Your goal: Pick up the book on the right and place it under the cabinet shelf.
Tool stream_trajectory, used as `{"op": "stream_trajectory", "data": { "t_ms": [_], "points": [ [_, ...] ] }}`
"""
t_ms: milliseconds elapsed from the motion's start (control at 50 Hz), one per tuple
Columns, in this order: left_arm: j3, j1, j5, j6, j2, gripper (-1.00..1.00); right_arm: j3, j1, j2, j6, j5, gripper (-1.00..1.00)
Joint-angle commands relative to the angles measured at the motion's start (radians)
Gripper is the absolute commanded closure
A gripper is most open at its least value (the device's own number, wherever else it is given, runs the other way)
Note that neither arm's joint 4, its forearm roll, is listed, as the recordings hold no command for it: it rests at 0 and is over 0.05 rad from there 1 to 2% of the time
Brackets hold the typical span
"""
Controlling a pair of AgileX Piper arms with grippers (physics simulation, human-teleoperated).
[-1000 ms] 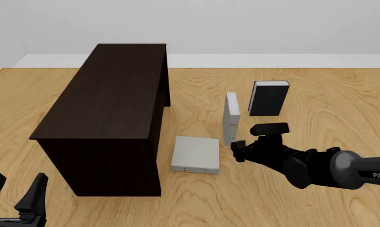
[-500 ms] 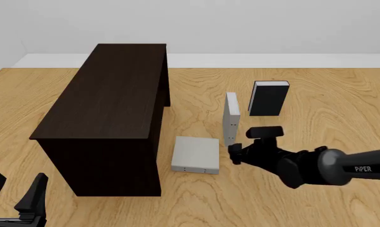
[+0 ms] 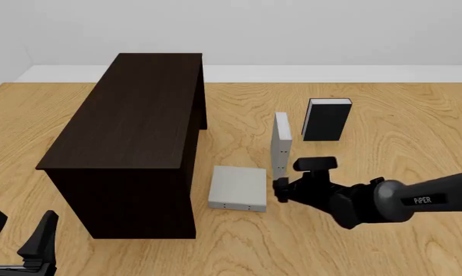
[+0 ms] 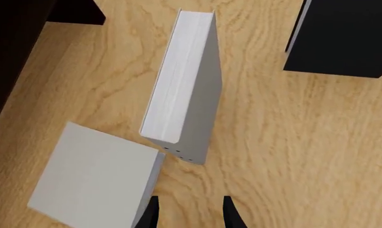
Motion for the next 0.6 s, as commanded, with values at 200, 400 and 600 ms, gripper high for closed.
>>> {"op": "stream_trajectory", "data": {
  "t_ms": [200,400,600],
  "points": [
    [0.000,0.000,-0.005,0.000,0.006,-1.00,-0.037,0.036,0.042,0.046,-0.014,-1.00],
    [0.000,0.000,-0.005,0.000,0.006,-1.00,-0.069,0.059,0.056,0.046,0.002,-1.00],
    [0.000,0.000,-0.006,0.000,0.006,-1.00,-0.090,0.074,0.065,0.044,0.011,-1.00]
  ]
}}
